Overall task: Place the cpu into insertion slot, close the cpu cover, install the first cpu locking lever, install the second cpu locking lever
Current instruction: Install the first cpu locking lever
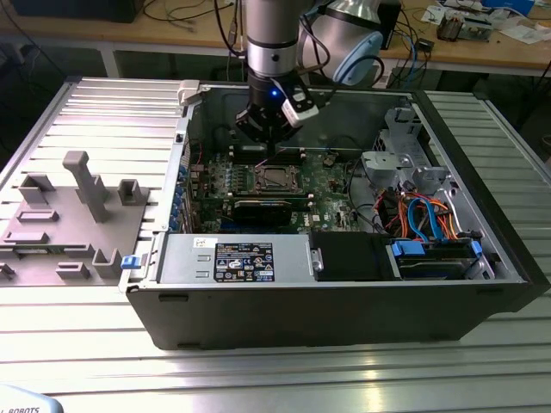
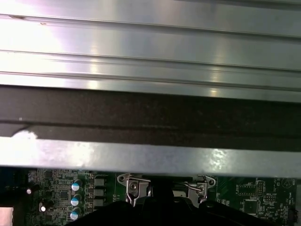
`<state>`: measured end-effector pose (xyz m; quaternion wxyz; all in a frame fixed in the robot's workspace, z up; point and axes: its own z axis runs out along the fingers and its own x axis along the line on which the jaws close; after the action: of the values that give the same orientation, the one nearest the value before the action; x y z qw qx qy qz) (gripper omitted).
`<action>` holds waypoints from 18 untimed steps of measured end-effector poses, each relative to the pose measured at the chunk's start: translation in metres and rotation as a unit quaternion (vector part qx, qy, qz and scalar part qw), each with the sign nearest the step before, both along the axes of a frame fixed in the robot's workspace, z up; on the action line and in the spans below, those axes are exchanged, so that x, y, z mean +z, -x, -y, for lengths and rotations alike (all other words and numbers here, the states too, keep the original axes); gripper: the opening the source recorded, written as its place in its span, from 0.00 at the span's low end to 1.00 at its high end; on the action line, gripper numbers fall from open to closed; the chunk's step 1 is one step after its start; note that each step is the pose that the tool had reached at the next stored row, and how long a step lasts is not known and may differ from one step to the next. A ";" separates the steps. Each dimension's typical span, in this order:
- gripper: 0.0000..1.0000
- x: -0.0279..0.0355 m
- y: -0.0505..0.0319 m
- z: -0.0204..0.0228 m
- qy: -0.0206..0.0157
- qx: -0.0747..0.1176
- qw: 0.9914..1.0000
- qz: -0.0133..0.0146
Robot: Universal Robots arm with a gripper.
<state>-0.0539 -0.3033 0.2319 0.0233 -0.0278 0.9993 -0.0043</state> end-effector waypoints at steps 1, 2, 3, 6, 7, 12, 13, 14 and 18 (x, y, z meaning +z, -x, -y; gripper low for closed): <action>0.11 -0.0002 -0.0004 0.0000 0.000 0.000 1.000 0.000; 0.11 -0.0004 -0.0006 0.0000 0.000 0.000 1.000 0.000; 0.11 -0.0007 -0.0013 0.0000 0.000 0.000 1.000 0.000; 0.11 -0.0016 -0.0021 -0.0002 0.000 0.000 1.000 0.000; 0.11 -0.0019 -0.0022 -0.0002 0.000 0.000 1.000 0.000; 0.11 -0.0045 -0.0021 -0.0002 0.000 0.004 1.000 0.000; 0.11 -0.0048 -0.0021 -0.0003 0.000 0.008 1.000 0.000; 0.11 -0.0052 -0.0021 -0.0005 0.000 0.011 1.000 0.000; 0.11 -0.0062 0.0090 -0.0021 0.000 0.014 1.000 0.000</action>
<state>-0.0628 -0.3012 0.2258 0.0237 -0.0419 0.9988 -0.0040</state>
